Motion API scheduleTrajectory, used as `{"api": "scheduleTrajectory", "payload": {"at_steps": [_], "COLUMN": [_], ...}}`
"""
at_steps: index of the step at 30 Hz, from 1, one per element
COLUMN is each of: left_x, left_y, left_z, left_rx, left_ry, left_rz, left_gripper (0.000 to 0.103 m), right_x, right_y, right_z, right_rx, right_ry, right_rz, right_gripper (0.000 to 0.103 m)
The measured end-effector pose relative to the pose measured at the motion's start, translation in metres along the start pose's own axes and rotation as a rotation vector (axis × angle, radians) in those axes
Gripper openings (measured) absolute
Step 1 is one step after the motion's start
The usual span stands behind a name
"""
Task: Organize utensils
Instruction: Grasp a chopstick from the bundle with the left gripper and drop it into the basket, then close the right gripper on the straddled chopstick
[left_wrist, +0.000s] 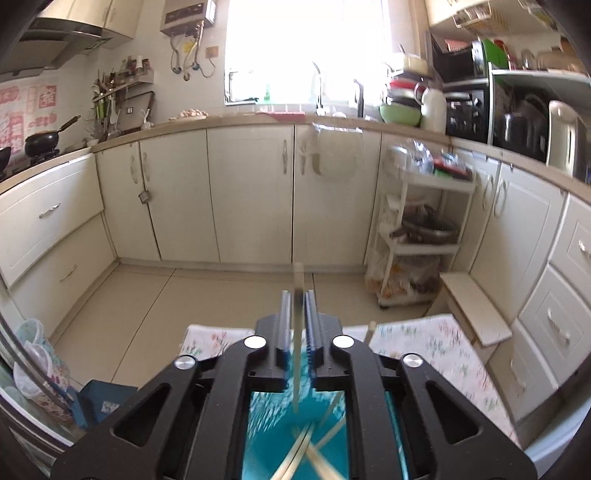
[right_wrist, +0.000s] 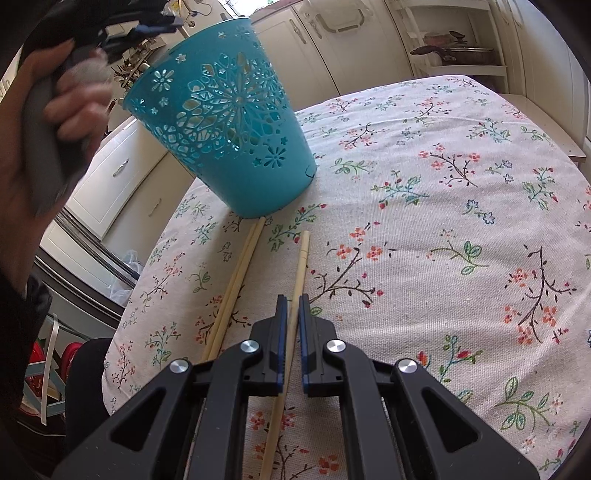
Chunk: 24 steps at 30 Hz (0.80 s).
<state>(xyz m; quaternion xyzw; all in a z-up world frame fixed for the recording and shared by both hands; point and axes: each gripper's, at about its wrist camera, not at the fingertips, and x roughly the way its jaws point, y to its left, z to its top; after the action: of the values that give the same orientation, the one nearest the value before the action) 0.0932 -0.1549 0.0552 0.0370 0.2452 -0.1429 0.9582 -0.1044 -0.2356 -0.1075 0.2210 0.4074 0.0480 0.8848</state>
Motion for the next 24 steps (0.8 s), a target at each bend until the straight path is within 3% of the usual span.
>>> {"api": "scheduleTrajectory", "payload": {"at_steps": [4, 10, 12, 15, 18, 21, 24], "left_x": [-0.031, -0.079, -0.083, -0.071, -0.053, -0.039, -0.032], "left_y": [0.017, 0.062, 0.076, 0.090, 0.096, 0.096, 0.091], "left_z": [-0.020, -0.072, -0.093, -0.133, -0.161, -0.176, -0.184], "left_rx": [0.010, -0.009, -0.014, -0.005, -0.013, -0.009, -0.006], "left_ry": [-0.016, -0.032, -0.007, 0.101, 0.194, 0.226, 0.236], "left_rz": [0.059, 0.192, 0.229, 0.247, 0.220, 0.200, 0.176], "left_gripper": [0.055, 0.080, 0.083, 0.083, 0.083, 0.083, 0.083], "right_x": [-0.001, 0.000, 0.000, 0.000, 0.002, 0.005, 0.005], "right_y": [0.002, 0.008, 0.016, 0.026, 0.037, 0.047, 0.044], "right_z": [0.000, -0.001, -0.002, -0.005, -0.009, -0.014, -0.014], "right_rx": [-0.012, -0.040, -0.079, -0.137, -0.210, -0.296, -0.288], "right_ry": [-0.003, -0.004, 0.002, 0.011, 0.010, 0.002, -0.002], "right_rz": [-0.002, -0.026, -0.049, -0.093, -0.164, -0.242, -0.263], "right_gripper": [0.008, 0.010, 0.015, 0.024, 0.024, 0.019, 0.011]}}
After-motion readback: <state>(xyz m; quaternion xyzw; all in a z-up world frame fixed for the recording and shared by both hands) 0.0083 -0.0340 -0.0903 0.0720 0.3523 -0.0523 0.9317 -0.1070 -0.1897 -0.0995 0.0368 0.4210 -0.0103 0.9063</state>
